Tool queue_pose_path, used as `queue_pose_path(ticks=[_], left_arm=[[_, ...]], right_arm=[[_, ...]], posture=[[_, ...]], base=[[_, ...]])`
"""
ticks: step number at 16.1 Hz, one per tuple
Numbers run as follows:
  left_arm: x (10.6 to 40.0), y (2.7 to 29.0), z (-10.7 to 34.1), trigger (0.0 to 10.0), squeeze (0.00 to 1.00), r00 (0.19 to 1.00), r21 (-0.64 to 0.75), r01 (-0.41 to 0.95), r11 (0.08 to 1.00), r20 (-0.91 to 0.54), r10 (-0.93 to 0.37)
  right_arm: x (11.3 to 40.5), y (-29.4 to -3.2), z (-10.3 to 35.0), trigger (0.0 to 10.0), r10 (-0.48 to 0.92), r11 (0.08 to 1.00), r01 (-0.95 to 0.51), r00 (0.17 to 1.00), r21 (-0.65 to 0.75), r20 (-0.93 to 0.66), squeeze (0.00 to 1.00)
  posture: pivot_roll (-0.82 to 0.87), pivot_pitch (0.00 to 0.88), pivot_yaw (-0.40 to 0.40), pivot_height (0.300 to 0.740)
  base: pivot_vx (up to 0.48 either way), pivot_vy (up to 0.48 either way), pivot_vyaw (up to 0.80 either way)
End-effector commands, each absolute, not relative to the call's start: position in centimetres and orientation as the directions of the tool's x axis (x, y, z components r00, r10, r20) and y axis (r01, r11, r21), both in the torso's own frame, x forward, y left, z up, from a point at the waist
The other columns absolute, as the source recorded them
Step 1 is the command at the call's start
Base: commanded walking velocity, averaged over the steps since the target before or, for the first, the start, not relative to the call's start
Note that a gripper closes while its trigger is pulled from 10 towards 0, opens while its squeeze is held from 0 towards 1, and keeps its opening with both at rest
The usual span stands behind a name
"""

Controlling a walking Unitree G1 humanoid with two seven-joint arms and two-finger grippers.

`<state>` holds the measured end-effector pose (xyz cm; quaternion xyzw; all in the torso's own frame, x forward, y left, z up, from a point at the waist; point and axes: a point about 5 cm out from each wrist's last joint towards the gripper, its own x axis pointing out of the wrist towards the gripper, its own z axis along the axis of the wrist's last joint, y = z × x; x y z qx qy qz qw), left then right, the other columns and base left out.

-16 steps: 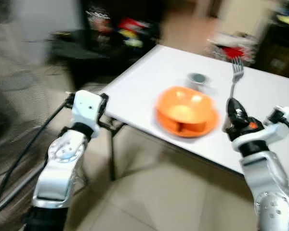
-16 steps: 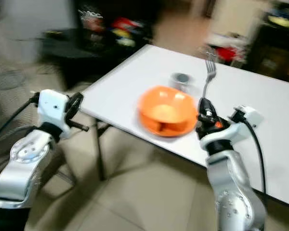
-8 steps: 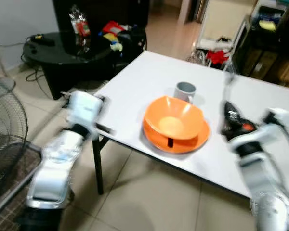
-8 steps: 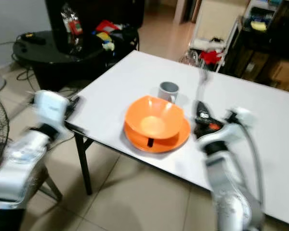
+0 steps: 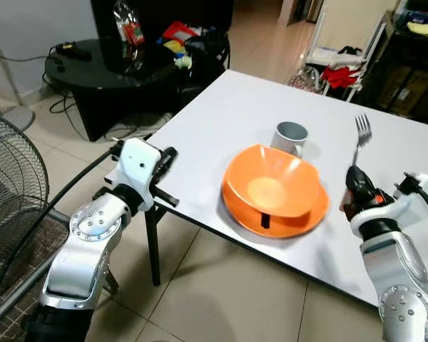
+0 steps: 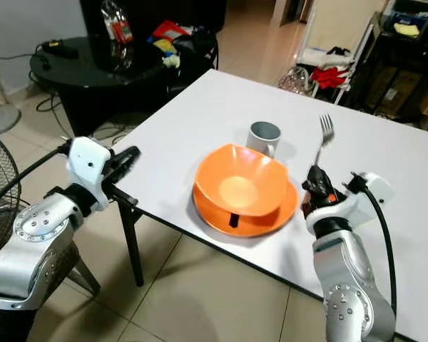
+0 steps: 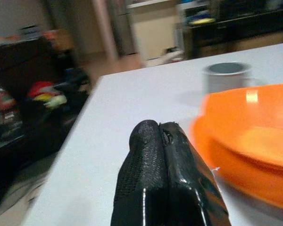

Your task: Setting the table

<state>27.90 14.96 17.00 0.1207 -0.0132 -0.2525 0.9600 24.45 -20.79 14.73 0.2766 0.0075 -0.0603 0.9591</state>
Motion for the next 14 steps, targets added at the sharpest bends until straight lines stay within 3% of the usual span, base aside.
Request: queue_pose_path(ticks=[1,6,7,11,14], left_arm=[[27.5,14.1,17.6,10.0,0.0,0.824,0.232,0.555,0.799,-0.028,-0.565],[26.5,11.9,17.6,10.0,0.0,0.637,0.135,0.769,0.625,-0.076,-0.767],[26.8,11.6,17.6,10.0,0.0,0.644,0.136,0.762,0.633,-0.063,-0.762],[28.4,12.2,17.7,10.0,0.0,0.794,0.164,0.601,0.782,-0.014,-0.607],[29.3,12.4,18.1,10.0,0.0,0.837,0.198,0.536,0.821,0.006,-0.547]], right_arm=[[24.6,-21.2,14.9,10.0,-0.122,0.844,0.135,0.991,0.519,-0.059,0.0],[24.5,-22.8,12.3,10.0,-0.16,0.837,0.26,0.958,0.482,-0.238,0.0],[24.5,-23.2,12.3,10.0,-0.172,0.831,0.268,0.957,0.488,-0.234,0.0],[24.2,-22.7,14.1,10.0,-0.157,0.853,0.195,0.98,0.484,-0.119,0.0],[24.1,-22.1,14.6,10.0,-0.161,0.854,0.181,0.983,0.487,-0.083,0.0]], posture=[[0.04,0.0,-0.046,0.74],[0.04,0.0,-0.054,0.74],[0.03,0.0,-0.045,0.74],[0.03,0.0,-0.041,0.74],[0.02,0.0,-0.041,0.74]], base=[[0.0,0.0,0.0],[0.0,0.0,0.0],[0.0,0.0,0.0],[0.0,0.0,0.0],[0.0,0.246,-0.78]])
